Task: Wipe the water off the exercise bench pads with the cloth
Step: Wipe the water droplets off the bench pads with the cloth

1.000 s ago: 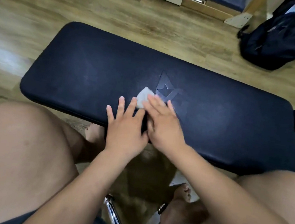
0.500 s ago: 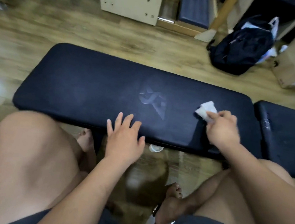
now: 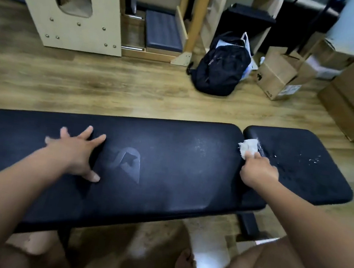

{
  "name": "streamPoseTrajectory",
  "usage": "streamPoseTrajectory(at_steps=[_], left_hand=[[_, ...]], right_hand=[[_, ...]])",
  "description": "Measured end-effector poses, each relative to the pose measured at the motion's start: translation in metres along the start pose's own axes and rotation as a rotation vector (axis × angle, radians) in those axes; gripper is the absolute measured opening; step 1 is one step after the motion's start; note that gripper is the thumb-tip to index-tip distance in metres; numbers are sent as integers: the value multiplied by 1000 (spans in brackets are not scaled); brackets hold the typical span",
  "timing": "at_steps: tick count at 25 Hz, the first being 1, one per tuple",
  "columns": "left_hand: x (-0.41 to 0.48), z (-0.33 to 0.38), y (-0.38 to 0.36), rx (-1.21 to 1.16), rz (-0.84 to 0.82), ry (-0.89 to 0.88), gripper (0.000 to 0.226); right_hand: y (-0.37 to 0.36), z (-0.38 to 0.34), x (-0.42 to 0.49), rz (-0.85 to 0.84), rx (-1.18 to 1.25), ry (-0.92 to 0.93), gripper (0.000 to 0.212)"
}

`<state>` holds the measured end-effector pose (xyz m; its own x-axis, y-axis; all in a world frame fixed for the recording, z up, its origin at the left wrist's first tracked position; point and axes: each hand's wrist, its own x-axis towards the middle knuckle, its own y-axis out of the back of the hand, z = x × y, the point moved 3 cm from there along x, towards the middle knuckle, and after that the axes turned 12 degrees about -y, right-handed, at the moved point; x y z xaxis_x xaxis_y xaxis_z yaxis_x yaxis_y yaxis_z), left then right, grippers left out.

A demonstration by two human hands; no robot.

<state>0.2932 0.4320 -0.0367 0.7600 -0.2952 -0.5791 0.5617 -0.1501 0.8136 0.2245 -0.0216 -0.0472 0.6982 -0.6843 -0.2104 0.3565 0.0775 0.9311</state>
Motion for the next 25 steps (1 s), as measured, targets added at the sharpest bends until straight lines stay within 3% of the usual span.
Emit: streamPoseTrajectory(at_steps=[3,10,13,15,20,25], left_hand=[[18,-17,-12,-86,-19,-62,128],[22,-14,-11,-82,-69,-58,128],[23,-13,-8,-101,-86,-56,129],[21,-10,-7,-99,-86,-50,129],[19,-8,-4,-109,-86,-42,128],[17,-9,-6,-115,-61,-45,127]], right_hand=[[7,-20,35,-11,165,11,41],[34,-88,93,8,334,47,60],[41,-125,89,75,277,196,45],[50,-164,69,36,325,282,36],[54,-261,-23,8,356,508,36],[39,-214,-19,79,260,798,55]])
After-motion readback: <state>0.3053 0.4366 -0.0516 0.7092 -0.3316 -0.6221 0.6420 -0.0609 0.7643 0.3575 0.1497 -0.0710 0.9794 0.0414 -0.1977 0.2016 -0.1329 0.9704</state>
